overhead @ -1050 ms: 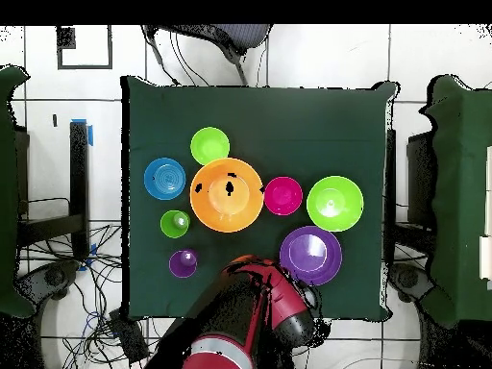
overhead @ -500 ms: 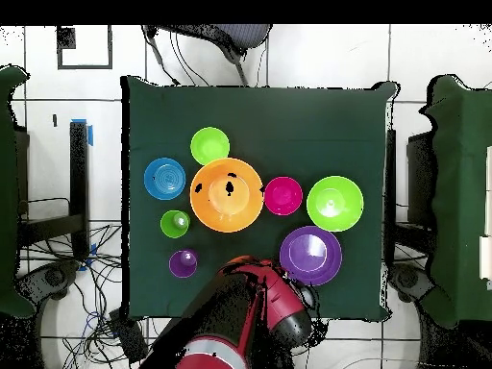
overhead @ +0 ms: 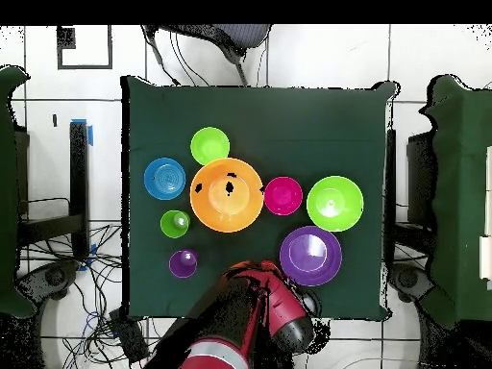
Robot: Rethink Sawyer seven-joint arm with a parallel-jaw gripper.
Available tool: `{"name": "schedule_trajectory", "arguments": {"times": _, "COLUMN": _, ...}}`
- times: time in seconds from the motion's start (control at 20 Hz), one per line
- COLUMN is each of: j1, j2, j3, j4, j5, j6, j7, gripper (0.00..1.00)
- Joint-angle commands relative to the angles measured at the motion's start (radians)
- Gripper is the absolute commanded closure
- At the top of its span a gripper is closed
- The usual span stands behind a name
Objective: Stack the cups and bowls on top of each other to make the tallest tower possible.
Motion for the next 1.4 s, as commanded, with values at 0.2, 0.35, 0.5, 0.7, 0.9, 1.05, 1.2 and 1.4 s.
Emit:
{"name": "schedule_trajectory", "arguments": {"times": 0.2, "j1": 0.01, "j2": 0.024, "j3": 0.1, "j4": 0.009, "j5": -0.073, "j6": 0.051, "j7": -0.153, "gripper": 0.0}}
{"name": "schedule_trajectory", "arguments": {"times": 0.35, "j1": 0.024, "j2": 0.034, "j3": 0.091, "j4": 0.001, "j5": -0.08, "j6": 0.05, "j7": -0.138, "gripper": 0.0}}
{"name": "schedule_trajectory", "arguments": {"times": 0.5, "j1": 0.032, "j2": 0.04, "j3": 0.089, "j4": 0.001, "j5": -0.083, "j6": 0.055, "j7": -0.131, "gripper": 0.0}}
{"name": "schedule_trajectory", "arguments": {"times": 0.7, "j1": 0.016, "j2": 0.023, "j3": 0.12, "j4": 0.029, "j5": -0.071, "j6": 0.073, "j7": -0.161, "gripper": 0.0}}
{"name": "schedule_trajectory", "arguments": {"times": 0.9, "j1": 0.003, "j2": 0.031, "j3": 0.157, "j4": 0.051, "j5": -0.059, "j6": 0.142, "j7": -0.198, "gripper": 0.0}}
{"name": "schedule_trajectory", "arguments": {"times": 1.05, "j1": -0.005, "j2": 0.036, "j3": 0.173, "j4": 0.063, "j5": -0.067, "j6": 0.164, "j7": -0.212, "gripper": 0.0}}
{"name": "schedule_trajectory", "arguments": {"times": 1.2, "j1": -0.008, "j2": 0.035, "j3": 0.171, "j4": 0.067, "j5": -0.079, "j6": 0.168, "j7": -0.208, "gripper": 0.0}}
{"name": "schedule_trajectory", "arguments": {"times": 1.4, "j1": -0.012, "j2": 0.043, "j3": 0.172, "j4": 0.073, "j5": -0.093, "j6": 0.171, "j7": -0.201, "gripper": 0.0}}
